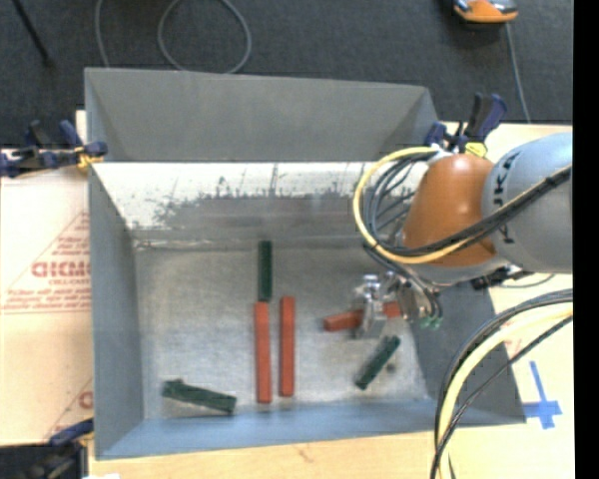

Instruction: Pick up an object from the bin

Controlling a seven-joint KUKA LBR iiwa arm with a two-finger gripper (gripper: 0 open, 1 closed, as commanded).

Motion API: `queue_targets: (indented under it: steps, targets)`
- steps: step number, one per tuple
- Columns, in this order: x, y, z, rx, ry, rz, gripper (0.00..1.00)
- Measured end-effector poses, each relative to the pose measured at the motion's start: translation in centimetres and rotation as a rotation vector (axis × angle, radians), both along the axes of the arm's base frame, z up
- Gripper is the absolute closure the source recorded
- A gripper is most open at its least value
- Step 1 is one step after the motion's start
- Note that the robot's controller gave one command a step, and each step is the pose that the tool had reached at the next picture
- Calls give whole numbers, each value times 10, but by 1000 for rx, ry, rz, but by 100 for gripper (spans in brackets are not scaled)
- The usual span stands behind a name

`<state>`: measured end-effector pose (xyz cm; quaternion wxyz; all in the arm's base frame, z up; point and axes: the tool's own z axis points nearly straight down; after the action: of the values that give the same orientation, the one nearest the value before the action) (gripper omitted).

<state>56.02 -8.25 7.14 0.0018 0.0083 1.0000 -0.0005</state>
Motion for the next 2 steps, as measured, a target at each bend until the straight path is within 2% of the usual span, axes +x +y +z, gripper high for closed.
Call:
queue_targets:
  steps: [1,2]
  targets:
    - [-33,9,136,-1,-7,-2,100]
    - [-25,39,85,8,2,216,100]
